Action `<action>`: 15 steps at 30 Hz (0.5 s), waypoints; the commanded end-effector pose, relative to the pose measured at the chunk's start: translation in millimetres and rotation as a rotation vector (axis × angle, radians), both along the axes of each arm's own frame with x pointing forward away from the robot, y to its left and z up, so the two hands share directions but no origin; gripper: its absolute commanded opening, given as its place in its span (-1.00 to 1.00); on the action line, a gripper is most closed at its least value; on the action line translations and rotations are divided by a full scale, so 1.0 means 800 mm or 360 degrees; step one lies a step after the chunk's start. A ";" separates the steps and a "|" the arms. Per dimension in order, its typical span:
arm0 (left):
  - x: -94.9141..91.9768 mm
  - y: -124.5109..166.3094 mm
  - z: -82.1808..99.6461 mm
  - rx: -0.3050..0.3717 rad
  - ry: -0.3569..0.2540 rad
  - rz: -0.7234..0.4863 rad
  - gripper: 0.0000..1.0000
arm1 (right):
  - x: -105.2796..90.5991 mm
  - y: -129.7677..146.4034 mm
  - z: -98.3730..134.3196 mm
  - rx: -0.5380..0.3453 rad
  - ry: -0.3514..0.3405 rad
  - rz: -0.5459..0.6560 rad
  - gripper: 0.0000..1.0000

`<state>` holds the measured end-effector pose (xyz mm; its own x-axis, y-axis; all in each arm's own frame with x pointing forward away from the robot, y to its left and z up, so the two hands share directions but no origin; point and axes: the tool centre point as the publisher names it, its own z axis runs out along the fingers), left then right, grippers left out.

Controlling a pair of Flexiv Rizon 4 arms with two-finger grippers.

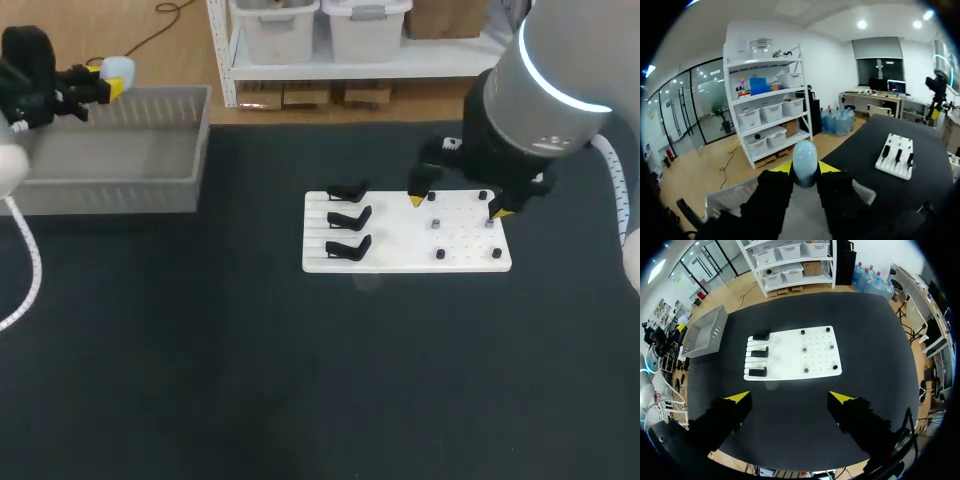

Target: Pick up each earbud case from the left stands, insert the matching earbuds, close the lid, and place the case in the box.

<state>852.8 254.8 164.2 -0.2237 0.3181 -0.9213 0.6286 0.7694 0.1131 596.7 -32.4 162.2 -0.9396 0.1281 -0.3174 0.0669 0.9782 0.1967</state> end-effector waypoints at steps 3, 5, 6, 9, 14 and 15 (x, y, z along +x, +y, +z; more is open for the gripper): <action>0.046 -0.002 -0.035 0.0043 -0.0012 0.0152 -1.00 | -0.002 -0.001 -0.001 0.0002 -0.0010 -0.0003 1.00; 0.047 0.002 -0.041 0.0042 0.0000 0.0150 -1.00 | -0.002 -0.001 -0.001 0.0002 -0.0010 -0.0003 1.00; 0.047 0.004 -0.043 0.0055 0.0000 0.0158 -1.00 | -0.002 -0.001 -0.001 0.0002 -0.0010 -0.0003 1.00; 0.046 0.010 -0.044 0.0046 0.0003 0.0162 0.58 | -0.002 -0.001 -0.001 0.0002 -0.0010 -0.0003 1.00; 0.040 0.016 -0.039 0.0027 -0.0031 0.0169 1.00 | -0.002 -0.001 -0.001 0.0002 -0.0010 -0.0003 1.00; 0.039 0.016 -0.038 0.0025 -0.0038 0.0164 1.00 | -0.002 -0.001 -0.001 0.0002 -0.0010 -0.0003 1.00</action>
